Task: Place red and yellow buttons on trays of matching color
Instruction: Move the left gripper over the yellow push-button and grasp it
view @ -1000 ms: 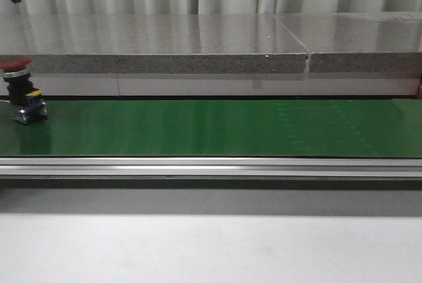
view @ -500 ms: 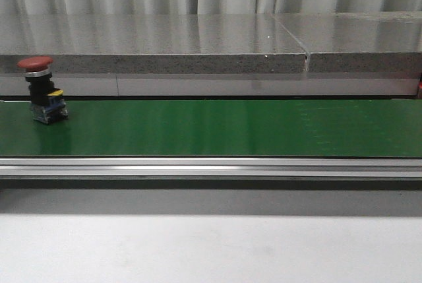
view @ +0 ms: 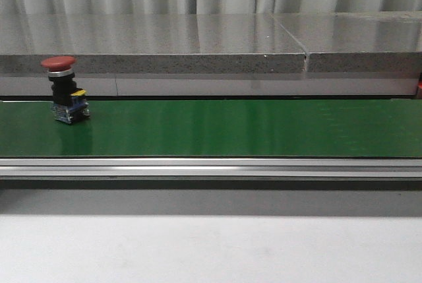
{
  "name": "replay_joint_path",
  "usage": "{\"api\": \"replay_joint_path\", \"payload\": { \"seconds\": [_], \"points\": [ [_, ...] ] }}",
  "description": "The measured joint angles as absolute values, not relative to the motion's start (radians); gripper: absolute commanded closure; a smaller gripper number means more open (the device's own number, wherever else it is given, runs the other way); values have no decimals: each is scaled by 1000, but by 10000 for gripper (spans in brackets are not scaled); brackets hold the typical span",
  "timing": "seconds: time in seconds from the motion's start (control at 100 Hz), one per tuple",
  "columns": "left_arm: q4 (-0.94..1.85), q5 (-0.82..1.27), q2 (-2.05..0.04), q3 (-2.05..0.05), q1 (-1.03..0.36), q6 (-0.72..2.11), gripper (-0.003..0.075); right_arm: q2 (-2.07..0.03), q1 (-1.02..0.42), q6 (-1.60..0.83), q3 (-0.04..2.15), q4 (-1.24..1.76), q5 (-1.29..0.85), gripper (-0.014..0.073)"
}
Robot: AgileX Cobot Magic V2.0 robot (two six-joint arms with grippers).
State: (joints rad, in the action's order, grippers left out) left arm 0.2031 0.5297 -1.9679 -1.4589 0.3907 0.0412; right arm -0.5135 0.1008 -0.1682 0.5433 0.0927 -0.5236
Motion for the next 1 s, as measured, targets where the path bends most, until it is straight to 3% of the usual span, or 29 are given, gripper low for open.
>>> {"api": "replay_joint_path", "payload": {
  "seconds": [0.29, 0.52, 0.64, 0.81, 0.9, 1.0],
  "points": [
    [203, 530, -2103, -1610, 391, 41, 55, -514, 101, -168, 543, 93, -524, 661],
    [203, 561, -2190, -1695, 391, 41, 134, -514, 101, -168, 543, 93, -524, 661],
    [205, 565, -2201, -1701, 391, 41, 263, -514, 101, -168, 543, 93, -524, 661],
    [205, 577, -2202, -1708, 391, 41, 570, -514, 101, -168, 543, 93, -524, 661],
    [205, 593, -2202, -1714, 391, 41, 696, -514, 101, -168, 543, 93, -524, 661],
    [207, 621, -2196, -1718, 391, 41, 739, -514, 101, -168, 543, 93, -524, 661]
  ]
}}
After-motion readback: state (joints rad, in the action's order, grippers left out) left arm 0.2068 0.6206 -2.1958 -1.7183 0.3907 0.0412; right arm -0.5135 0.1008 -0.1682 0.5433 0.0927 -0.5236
